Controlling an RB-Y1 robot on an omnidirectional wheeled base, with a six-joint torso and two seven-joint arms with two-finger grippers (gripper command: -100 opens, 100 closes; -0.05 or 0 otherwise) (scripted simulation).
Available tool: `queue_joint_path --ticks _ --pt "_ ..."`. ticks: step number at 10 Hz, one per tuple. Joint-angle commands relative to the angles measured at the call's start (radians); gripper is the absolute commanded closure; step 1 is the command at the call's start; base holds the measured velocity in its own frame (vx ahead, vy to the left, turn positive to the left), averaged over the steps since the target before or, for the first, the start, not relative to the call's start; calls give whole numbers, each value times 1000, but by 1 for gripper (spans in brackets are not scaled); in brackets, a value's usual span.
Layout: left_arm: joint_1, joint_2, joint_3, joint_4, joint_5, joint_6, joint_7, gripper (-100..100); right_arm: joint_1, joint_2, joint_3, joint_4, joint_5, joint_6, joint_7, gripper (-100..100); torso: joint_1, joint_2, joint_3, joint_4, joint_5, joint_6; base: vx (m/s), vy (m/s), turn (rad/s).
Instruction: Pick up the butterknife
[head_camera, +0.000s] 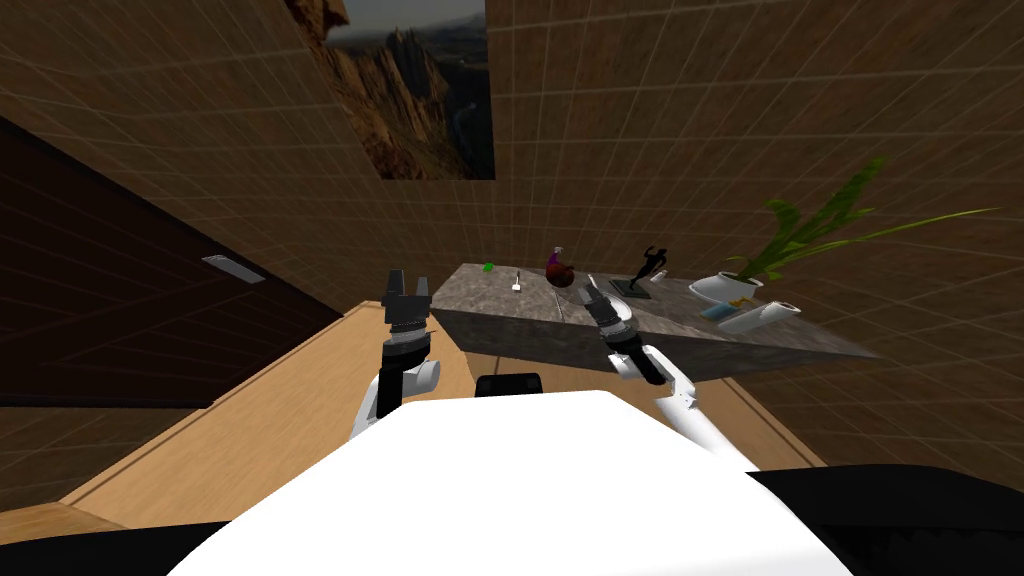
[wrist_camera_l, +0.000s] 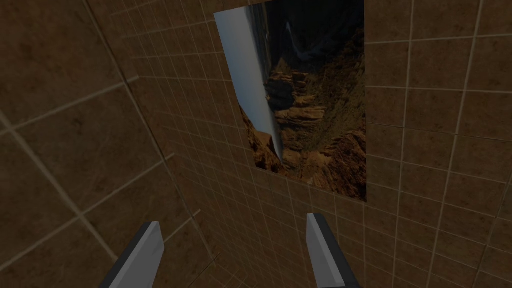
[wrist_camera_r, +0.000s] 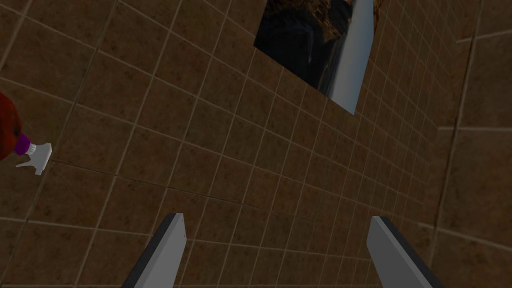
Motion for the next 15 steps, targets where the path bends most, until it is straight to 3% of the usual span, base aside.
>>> queue_joint_path --ticks 1,4,7,9,10,15 --pt "0 0 0 0 0 0 0 0 -1 -50 7 31 3 18 -2 -100 0 0 0 0 0 0 -5 28 80" --pt "0 0 0 0 0 0 0 0 6 -132 18 85 5 57 -8 -100 1 -1 0 0 0 0 -1 39 98" --pt "0 0 0 0 0 0 0 0 12 -183 24 111 5 80 -10 -100 1 -1 -1 0 0 0 3 30 66" --pt "0 0 0 0 0 0 0 0 30 -251 41 164 6 134 -13 -100 1 -1 -1 0 0 0 13 50 152" --pt "0 0 0 0 0 0 0 0 30 -267 41 164 6 134 -13 -100 2 -2 -1 0 0 0 15 40 55" --pt "0 0 0 0 0 0 0 0 78 -421 81 260 3 263 -12 -100 2 -2 -1 -1 0 0 29 57 140"
